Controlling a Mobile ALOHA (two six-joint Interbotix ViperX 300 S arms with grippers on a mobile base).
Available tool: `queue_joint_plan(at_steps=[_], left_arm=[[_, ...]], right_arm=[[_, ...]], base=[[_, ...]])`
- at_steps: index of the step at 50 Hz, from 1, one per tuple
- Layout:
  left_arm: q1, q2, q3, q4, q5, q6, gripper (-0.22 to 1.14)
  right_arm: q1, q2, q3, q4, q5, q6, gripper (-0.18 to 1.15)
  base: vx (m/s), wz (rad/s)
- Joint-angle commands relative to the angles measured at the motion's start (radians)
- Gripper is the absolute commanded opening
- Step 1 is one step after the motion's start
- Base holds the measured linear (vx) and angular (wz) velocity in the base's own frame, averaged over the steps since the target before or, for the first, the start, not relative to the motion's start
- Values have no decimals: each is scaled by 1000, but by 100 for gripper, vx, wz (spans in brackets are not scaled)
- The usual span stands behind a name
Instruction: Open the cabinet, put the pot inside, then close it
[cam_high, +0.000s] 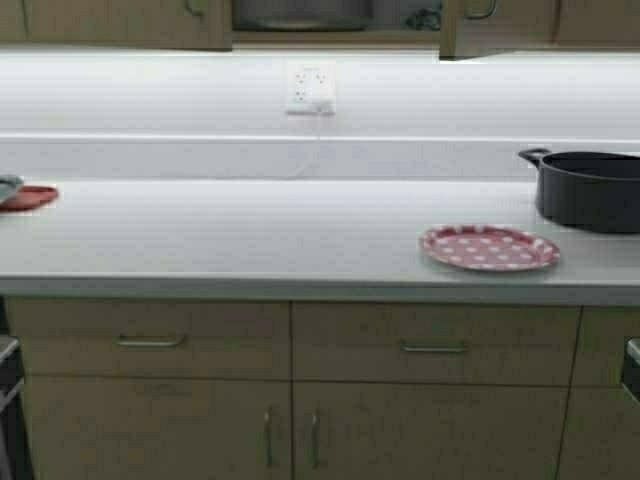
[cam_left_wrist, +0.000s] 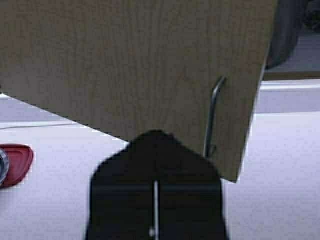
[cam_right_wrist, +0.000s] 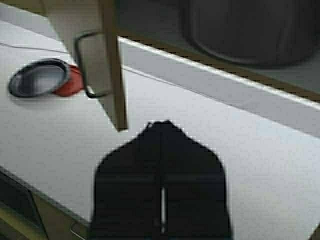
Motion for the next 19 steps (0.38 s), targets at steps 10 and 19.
queue_joint_plan(at_steps=[10,19], left_arm=[[-11,94,-160,2,-5,2,3],[-15,189,-232,2,-3,2,3]], right_arm=[[-109,-356,272,-23,40,2,7],[-291,-374,302,-23,18,-3,7]], base=[[2,-3],[0,-2]])
